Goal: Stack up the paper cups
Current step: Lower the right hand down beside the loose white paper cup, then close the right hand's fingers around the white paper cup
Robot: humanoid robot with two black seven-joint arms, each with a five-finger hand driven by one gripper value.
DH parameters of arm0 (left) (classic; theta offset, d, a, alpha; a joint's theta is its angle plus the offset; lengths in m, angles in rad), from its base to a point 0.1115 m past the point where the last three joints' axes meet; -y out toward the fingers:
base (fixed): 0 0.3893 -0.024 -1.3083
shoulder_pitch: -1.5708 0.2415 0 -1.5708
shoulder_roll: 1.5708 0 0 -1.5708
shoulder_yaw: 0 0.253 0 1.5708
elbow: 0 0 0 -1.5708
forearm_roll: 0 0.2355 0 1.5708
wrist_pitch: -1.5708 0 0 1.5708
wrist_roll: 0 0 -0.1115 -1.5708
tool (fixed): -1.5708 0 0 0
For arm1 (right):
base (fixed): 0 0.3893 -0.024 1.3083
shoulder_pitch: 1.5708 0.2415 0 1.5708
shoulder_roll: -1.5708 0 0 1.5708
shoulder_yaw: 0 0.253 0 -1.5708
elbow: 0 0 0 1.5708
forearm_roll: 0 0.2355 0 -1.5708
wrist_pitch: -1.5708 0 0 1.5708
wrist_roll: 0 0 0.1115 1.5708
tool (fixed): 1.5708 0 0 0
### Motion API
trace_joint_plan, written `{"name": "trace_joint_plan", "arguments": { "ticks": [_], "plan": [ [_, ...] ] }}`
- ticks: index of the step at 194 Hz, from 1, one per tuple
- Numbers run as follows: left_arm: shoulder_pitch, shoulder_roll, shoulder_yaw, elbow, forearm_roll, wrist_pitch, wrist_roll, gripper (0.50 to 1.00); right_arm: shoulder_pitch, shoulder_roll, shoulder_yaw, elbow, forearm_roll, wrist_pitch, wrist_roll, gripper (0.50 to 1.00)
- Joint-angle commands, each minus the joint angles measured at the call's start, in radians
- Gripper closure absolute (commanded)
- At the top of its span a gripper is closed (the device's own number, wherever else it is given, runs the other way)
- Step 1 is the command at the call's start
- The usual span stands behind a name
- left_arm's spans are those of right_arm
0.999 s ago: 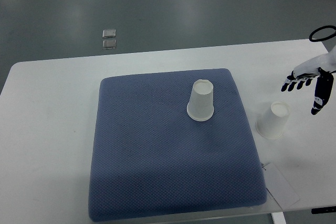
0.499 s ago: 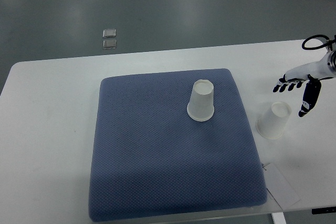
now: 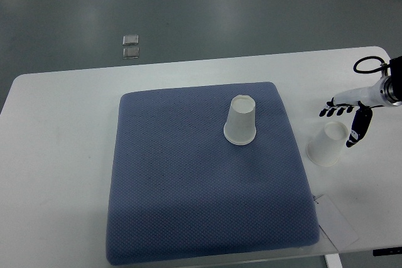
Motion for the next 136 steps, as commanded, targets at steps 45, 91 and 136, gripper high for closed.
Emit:
{"name": "trace_joint_plan", "arguments": {
  "ticks": [45,91,136],
  "plan": [
    [0.0,0.0,0.0,0.0,0.001,0.0,0.0,0.5,-0.032,0.003,0.0,-0.009,-0.002,-0.036,0.001,0.593],
    [0.0,0.0,0.0,0.0,0.001,0.0,0.0,0.5,-0.044,0.003,0.0,-0.012,0.0,-0.059,0.001,0.599],
    [0.0,0.0,0.0,0.0,0.001,0.0,0.0,0.5,-0.058,0.004,0.0,-0.018,0.0,-0.064,0.002,0.609]
  ]
}}
